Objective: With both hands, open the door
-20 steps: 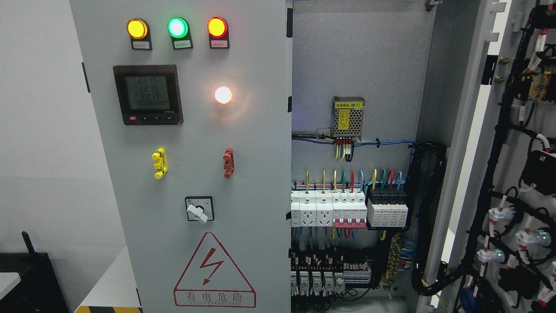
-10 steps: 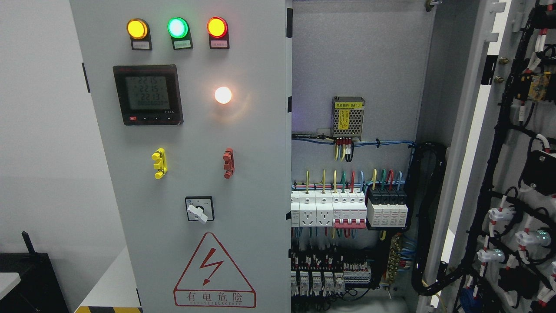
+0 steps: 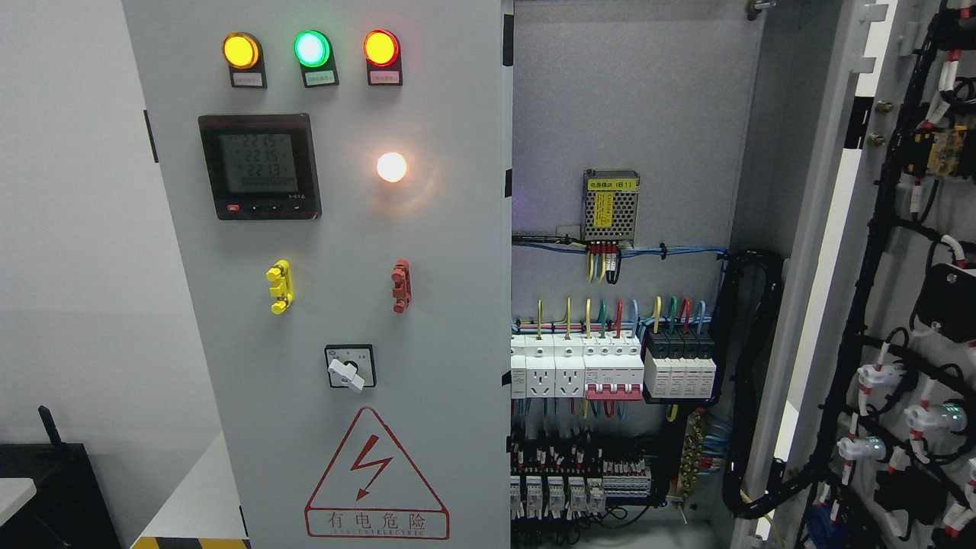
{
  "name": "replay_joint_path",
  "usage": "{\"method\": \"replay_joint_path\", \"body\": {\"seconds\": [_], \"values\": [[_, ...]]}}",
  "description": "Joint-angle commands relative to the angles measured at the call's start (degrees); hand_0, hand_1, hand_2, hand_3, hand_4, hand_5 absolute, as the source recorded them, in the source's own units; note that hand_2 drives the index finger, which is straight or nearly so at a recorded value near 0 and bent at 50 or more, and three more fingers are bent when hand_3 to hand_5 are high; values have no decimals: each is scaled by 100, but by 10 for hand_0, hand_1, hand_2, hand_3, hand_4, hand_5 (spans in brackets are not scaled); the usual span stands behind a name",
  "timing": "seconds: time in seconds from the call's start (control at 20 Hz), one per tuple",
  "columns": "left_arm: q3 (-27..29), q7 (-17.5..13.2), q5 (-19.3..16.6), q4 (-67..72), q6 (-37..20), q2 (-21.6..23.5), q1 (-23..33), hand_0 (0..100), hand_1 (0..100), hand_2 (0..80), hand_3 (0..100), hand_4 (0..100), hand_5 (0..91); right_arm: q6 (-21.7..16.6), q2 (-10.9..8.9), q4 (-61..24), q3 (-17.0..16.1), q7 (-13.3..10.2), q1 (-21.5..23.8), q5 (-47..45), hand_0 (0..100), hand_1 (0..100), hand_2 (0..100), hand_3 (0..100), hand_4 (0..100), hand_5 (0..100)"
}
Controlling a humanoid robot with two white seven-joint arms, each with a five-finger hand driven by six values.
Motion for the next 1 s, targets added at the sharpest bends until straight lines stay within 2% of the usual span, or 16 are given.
{"method": "replay_joint_path", "body": {"seconds": [0.0, 0.15, 0.25, 0.35, 0.45, 0.6, 0.8, 0.85, 0.95], "values": [[533, -8, -361, 544, -15, -287, -4, 0, 0, 0, 0, 0, 0, -967, -586, -2506, -18, -11, 805, 4, 379, 0, 0, 0, 0, 0], [534, -8, -299, 527, -24, -279, -4, 0, 0, 0, 0, 0, 0, -2285, -806, -3456, 34, -2, 1596, -5, 379, 0, 0, 0, 0, 0], [534, -8, -299, 500, -32, -279, -4, 0, 0, 0, 0, 0, 0, -3103, -824, -3678, 26, -2, 1949, -5, 379, 0, 0, 0, 0, 0], [525, -8, -290, 465, -59, -279, -4, 0, 0, 0, 0, 0, 0, -3763, -833, -3757, 35, -2, 2186, -5, 379, 0, 0, 0, 0, 0], [525, -8, -282, 413, -68, -279, -4, 0, 0, 0, 0, 0, 0, -4239, -842, -4046, 43, -11, 2458, -5, 379, 0, 0, 0, 0, 0], [516, 10, -168, 360, -68, -270, -4, 0, 0, 0, 0, 0, 0, -4294, -850, -4635, 105, -19, 2819, -5, 379, 0, 0, 0, 0, 0], [481, 220, -35, 351, -278, -270, -39, 0, 0, 0, 0, 0, 0, -4293, -842, -5811, 464, -98, 3486, -22, 379, 0, 0, 0, 0, 0], [481, 221, -35, 351, -305, -270, -65, 0, 0, 0, 0, 0, 0, -4319, -868, -6145, 578, -160, 3680, -22, 379, 0, 0, 0, 0, 0], [472, 221, -35, 351, -314, -270, -83, 0, 0, 0, 0, 0, 0, -4346, -964, -6604, 737, -510, 3909, -22, 379, 0, 0, 0, 0, 0]]}}
